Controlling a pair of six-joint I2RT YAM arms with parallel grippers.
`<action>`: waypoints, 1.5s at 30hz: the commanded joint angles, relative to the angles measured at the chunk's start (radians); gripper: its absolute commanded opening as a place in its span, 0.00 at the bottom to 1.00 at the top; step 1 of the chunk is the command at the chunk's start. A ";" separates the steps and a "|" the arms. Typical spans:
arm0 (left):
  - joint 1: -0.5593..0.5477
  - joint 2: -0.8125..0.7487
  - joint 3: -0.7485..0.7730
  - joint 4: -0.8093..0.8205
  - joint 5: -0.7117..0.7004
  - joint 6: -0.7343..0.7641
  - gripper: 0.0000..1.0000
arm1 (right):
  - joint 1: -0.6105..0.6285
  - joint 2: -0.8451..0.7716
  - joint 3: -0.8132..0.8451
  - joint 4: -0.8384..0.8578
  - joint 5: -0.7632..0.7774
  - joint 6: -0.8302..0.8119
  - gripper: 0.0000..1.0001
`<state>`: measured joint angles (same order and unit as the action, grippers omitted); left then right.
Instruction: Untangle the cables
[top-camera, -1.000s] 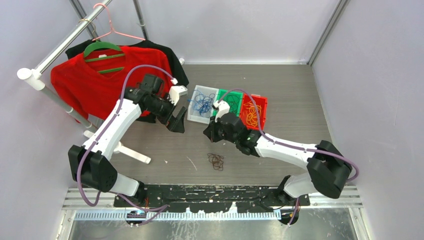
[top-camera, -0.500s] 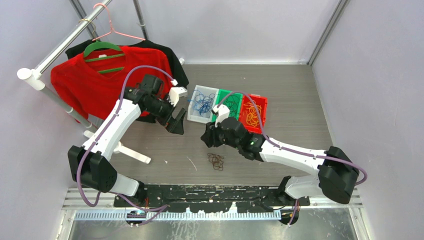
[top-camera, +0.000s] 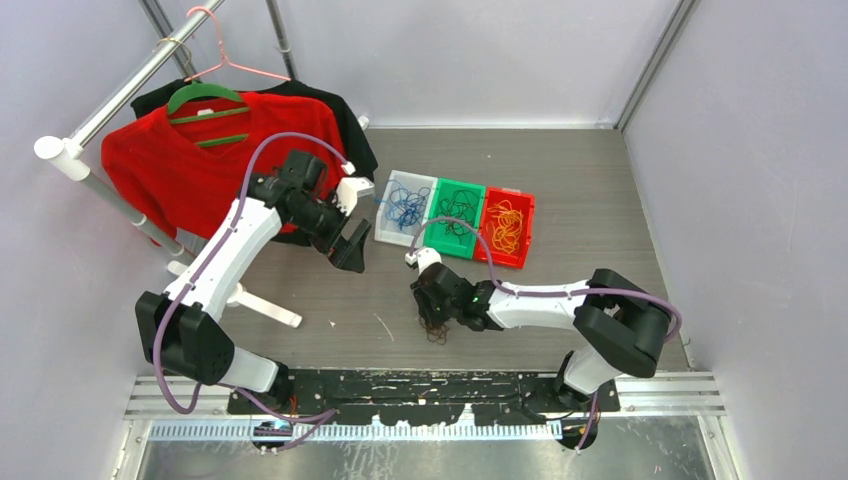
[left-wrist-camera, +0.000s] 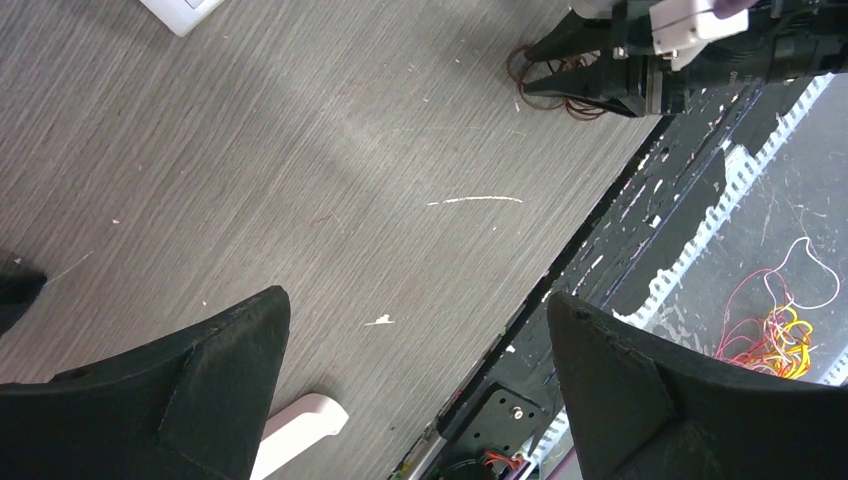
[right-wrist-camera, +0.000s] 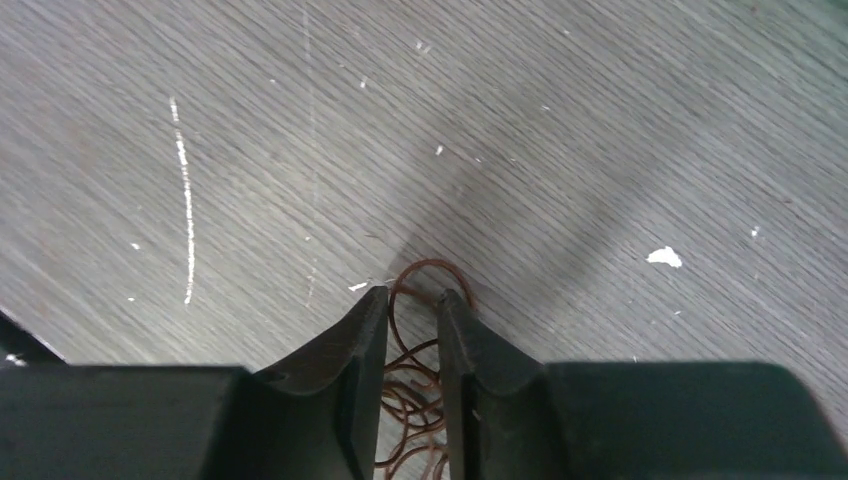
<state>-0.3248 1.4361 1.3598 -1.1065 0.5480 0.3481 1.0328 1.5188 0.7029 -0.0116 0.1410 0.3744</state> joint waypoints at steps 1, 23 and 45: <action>0.006 -0.036 0.044 -0.023 0.000 0.016 1.00 | 0.009 -0.001 0.020 0.015 0.078 -0.033 0.28; 0.004 -0.027 0.036 -0.013 0.143 -0.001 0.98 | 0.007 -0.372 0.004 0.127 0.059 0.018 0.01; 0.002 -0.033 0.068 -0.043 0.078 0.005 0.99 | 0.028 -0.266 -0.208 0.043 0.131 0.228 0.37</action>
<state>-0.3252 1.4361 1.3945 -1.1423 0.6270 0.3481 1.0573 1.2213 0.4973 -0.1352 0.2775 0.5793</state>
